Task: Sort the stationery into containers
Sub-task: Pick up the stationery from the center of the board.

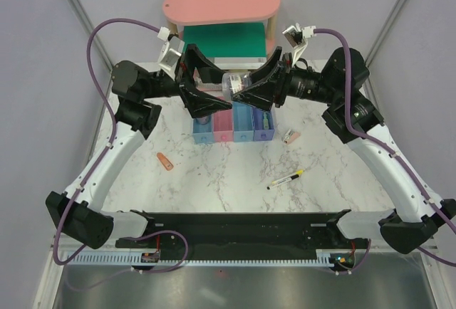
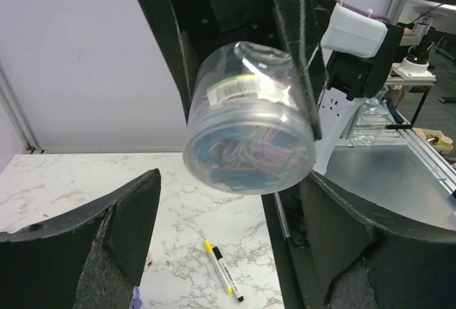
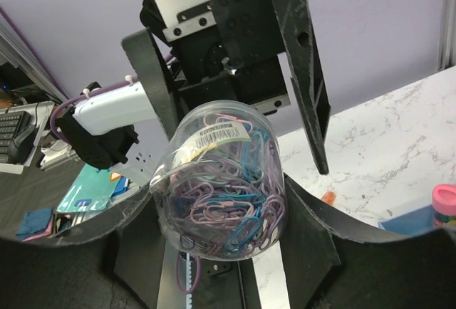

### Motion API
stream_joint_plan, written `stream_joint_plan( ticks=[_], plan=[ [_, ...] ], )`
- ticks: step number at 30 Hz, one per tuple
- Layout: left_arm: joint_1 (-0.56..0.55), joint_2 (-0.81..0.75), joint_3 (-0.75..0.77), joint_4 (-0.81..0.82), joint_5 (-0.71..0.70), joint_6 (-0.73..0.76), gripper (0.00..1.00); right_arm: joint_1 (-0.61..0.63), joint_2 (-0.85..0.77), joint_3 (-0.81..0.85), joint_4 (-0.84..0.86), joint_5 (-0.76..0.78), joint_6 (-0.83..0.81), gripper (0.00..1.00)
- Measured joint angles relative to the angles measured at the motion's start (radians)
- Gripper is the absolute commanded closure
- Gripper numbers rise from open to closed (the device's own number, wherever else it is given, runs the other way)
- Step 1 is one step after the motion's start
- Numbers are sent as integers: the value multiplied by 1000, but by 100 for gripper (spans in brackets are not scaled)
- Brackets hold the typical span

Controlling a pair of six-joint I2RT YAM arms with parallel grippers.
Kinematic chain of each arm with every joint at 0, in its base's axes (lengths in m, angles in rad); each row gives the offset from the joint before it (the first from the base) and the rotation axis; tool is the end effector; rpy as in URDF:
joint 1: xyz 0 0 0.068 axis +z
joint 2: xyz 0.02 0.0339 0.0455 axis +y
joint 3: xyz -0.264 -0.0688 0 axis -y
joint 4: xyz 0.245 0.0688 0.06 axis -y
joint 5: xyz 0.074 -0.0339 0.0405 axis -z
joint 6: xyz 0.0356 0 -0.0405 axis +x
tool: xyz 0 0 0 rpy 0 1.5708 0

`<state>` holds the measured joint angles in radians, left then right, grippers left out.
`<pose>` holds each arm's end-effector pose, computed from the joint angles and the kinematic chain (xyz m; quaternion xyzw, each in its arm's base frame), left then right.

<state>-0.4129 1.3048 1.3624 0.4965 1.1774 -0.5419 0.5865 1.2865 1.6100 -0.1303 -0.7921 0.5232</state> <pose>0.2307 -0.1370 0.4883 0.4580 0.4352 -0.5739 0.5211 0.1995 0.1630 0.5207 -0.3162 0.5767 0.5836 0.4762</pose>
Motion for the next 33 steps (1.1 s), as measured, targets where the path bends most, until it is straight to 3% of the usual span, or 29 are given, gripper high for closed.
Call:
stream_joint_plan(
  ticks=[33],
  plan=[
    [0,0,48,37,-23,-4,17,-41,3,-83,140,-27,113,99]
  ],
)
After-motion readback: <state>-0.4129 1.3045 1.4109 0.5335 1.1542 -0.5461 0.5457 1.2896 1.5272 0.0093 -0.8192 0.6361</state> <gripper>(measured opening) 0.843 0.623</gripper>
